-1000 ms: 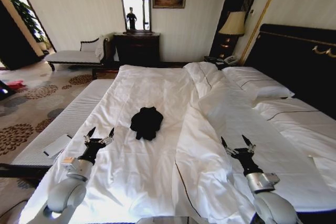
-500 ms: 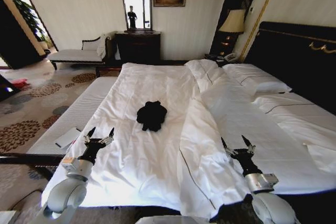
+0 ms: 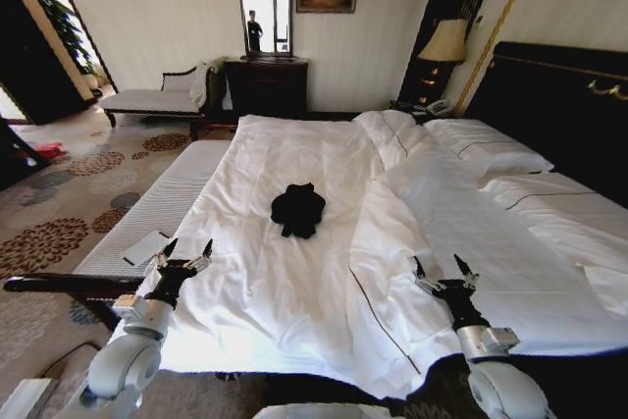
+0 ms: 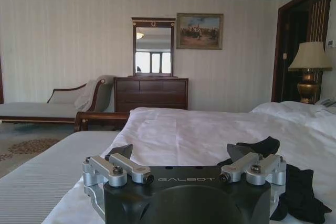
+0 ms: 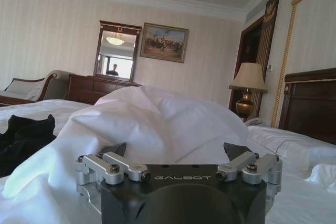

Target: Fold the clothes on the bed.

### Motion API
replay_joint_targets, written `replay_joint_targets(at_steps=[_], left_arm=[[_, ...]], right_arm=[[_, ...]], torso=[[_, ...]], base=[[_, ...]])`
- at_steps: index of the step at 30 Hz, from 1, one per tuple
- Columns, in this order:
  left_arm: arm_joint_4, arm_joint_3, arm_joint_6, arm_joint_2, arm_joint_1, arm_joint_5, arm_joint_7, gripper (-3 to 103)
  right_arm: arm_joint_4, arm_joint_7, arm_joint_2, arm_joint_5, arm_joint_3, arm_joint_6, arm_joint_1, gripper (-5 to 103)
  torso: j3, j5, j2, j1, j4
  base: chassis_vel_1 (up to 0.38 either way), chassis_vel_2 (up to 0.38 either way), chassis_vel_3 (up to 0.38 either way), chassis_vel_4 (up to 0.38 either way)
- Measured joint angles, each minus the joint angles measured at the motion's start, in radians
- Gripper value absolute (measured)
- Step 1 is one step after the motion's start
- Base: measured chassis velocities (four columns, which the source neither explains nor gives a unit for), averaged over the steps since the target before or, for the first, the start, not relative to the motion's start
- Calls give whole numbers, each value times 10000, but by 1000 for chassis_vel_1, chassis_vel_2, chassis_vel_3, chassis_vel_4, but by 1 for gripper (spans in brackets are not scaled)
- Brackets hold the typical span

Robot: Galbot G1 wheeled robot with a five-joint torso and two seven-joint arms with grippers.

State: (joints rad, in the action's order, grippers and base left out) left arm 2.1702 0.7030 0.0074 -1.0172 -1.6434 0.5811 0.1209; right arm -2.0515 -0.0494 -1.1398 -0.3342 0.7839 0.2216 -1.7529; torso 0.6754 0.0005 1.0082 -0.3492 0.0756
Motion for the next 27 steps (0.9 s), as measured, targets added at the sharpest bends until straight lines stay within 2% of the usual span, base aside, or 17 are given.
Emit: replay_joint_targets(at_steps=[4,9,14,18,19,23,24,27], left_arm=[[-33,-6,-5,-2,17,9,-1,100],[-60,-39,-4,1,77,28,2,100],[-77,-70,-5,-16,85,25,4,100],[-113,-46,-21,-31,18,7,0,100],[-113,-46,-21,-31,18,7,0,100],[-92,11,-50,-27,-36,16,-18,100],[-92,11,-50,-27,-36,16,-18,100],[-62,42,-60,2,-40,38,-31,100]], right_arm=[[11,-9,0,-9,-2,-22,39,100],[23,-42,0,-32,-9,-45,64,100],[-604,-230,59,-647,151,-241,-112,100],[-2630,-545,481,-2528,674,-1318,-801,100],[-2630,-545,481,-2528,674,-1318,-801,100],[-4229,-900,605,-4202,926,-2711,-1385,100],[-4229,-900,605,-4202,926,-2711,-1385,100],[-4095,-954,592,-3981,711,-3300,-1423,100]], torso=[[-6,-12,5,13,-4],[-5,-8,6,13,-6],[-3,2,4,8,-3],[-3,-8,5,8,-3],[-3,-8,5,8,-3],[-4,-11,6,10,-5],[-4,-11,6,10,-5],[-4,-5,6,9,-1]], base=[[15,2,-13,3],[36,10,-19,2],[0,0,0,0],[0,0,0,0],[0,0,0,0],[0,0,0,0],[0,0,0,0],[0,0,0,0]])
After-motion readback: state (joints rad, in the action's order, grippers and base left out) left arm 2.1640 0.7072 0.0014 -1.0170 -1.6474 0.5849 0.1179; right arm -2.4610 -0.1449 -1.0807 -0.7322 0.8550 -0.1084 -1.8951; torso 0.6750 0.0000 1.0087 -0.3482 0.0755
